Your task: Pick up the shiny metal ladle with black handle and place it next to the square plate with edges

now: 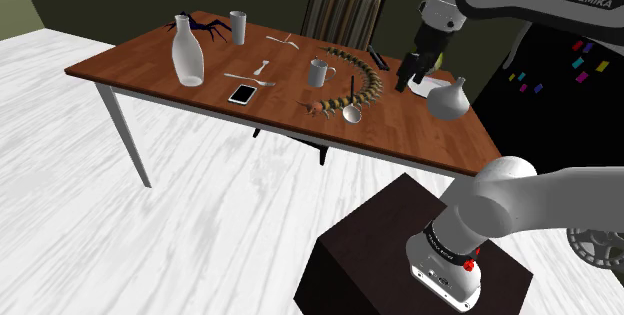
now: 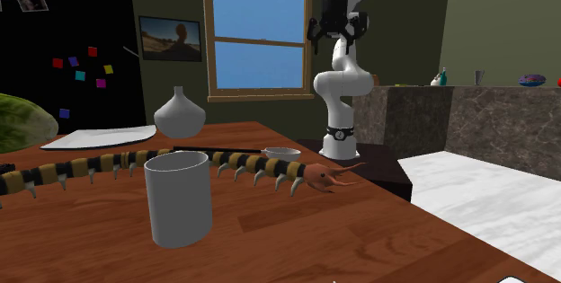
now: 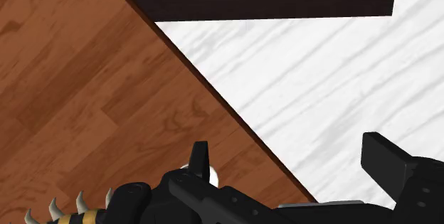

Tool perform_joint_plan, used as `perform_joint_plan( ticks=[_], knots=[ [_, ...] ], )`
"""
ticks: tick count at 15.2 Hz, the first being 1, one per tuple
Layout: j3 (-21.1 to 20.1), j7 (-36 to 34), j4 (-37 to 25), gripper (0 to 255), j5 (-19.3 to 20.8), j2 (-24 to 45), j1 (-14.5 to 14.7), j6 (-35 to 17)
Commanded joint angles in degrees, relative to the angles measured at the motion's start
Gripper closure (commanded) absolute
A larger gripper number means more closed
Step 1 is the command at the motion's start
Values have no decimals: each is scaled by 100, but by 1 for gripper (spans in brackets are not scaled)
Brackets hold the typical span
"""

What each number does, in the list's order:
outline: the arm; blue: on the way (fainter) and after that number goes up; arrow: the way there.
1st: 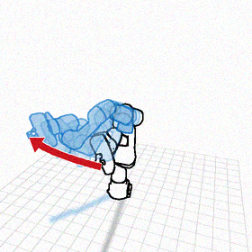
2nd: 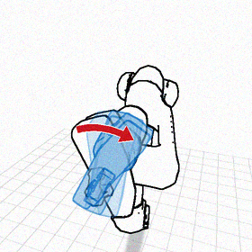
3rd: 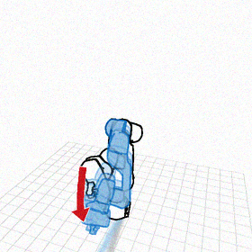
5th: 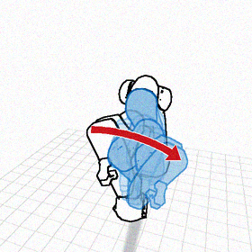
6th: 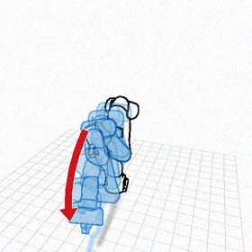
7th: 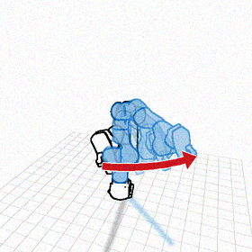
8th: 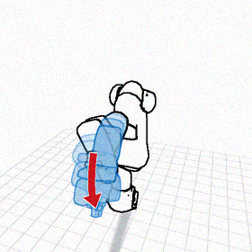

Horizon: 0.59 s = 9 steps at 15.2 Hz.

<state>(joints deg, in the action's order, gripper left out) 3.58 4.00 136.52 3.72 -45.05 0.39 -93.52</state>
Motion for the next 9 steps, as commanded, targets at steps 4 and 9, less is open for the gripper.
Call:
perform_joint_plan(
  ticks=[4,9],
  knots=[
    [-127,-478,27,0,25,523,-140,-579],
    [-301,-1283,-113,0,136,1498,-392,-1443]
  ],
)
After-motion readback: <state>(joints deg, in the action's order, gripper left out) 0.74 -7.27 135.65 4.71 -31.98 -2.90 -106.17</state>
